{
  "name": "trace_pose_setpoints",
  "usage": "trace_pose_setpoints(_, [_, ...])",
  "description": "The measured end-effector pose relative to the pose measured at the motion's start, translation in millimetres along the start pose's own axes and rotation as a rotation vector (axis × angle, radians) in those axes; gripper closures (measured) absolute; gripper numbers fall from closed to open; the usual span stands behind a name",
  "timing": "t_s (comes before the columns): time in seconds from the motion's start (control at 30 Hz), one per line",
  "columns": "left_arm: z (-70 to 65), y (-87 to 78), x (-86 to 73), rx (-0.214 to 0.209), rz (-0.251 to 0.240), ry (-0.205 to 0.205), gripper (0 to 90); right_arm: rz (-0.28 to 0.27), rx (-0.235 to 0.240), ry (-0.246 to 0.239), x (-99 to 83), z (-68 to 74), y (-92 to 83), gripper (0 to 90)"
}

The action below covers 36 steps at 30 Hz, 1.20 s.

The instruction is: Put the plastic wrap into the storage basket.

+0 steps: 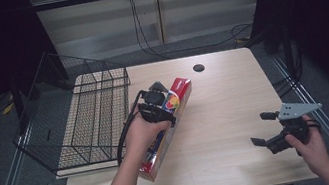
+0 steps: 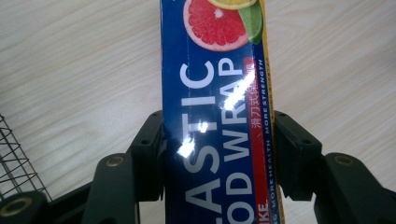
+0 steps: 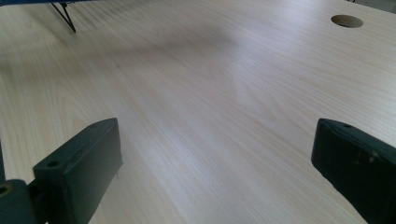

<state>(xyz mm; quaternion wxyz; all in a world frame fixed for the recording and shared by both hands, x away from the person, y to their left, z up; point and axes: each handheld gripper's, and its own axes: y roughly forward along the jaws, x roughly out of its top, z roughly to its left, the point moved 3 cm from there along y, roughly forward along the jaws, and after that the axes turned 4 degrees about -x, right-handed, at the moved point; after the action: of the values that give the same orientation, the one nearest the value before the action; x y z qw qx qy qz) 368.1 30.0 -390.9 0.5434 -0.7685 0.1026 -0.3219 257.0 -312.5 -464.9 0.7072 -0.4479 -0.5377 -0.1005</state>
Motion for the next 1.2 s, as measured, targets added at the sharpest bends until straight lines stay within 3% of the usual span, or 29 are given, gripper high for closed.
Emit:
trace_pose_setpoints(0.7, [7.6, -40.2, 18.2, 0.030, -0.004, -0.031, 44.7, -0.005, 0.005, -0.005, 0.8, -0.1, 0.0, 1.5])
trace_pose_setpoints(0.97, [12.6, -53.2, 22.5, 0.027, 0.012, -0.054, 44.7, -0.002, 0.005, -0.002, 0.9, 0.6, 0.3, 1.6])
trace_pose_setpoints(1.2, [18.9, -65.2, 27.1, 0.043, -0.005, -0.083, 44.7, 0.000, 0.001, -0.001, 0.6, 0.8, 0.8, 1.6])
